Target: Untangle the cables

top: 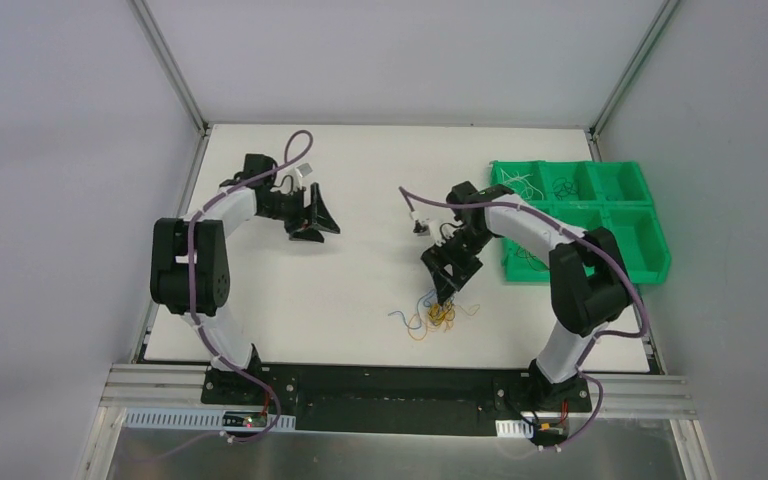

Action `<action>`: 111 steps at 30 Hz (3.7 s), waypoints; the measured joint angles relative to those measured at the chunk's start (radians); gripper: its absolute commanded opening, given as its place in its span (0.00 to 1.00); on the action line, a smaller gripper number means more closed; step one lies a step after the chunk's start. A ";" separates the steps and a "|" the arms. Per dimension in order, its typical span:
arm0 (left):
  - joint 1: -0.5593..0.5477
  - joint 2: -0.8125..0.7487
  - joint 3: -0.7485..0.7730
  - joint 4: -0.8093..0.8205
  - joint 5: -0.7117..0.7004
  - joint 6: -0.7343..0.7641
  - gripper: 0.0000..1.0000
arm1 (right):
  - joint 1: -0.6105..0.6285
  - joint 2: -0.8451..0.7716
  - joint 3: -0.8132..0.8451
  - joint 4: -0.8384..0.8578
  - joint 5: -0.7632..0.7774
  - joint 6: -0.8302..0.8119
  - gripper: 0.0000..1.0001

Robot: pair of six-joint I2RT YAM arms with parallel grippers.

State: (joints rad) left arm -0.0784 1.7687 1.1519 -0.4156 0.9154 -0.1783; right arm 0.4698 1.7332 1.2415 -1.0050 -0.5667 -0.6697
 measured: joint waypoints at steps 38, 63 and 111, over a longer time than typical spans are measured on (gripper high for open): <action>-0.124 -0.183 -0.238 0.710 0.086 -0.417 0.73 | 0.101 0.048 0.325 0.361 -0.181 0.349 0.00; -0.198 0.039 -0.086 1.059 -0.027 -0.814 0.99 | 0.006 -0.068 0.608 0.591 -0.178 0.781 0.00; -0.039 0.010 0.068 0.175 -0.034 -0.117 0.99 | -0.879 -0.056 0.658 0.319 0.374 0.294 0.00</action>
State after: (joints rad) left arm -0.1169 1.7790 1.2198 -0.2405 0.8810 -0.2958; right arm -0.4095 1.6768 1.8996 -0.6857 -0.1925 -0.3752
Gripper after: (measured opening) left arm 0.990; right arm 0.009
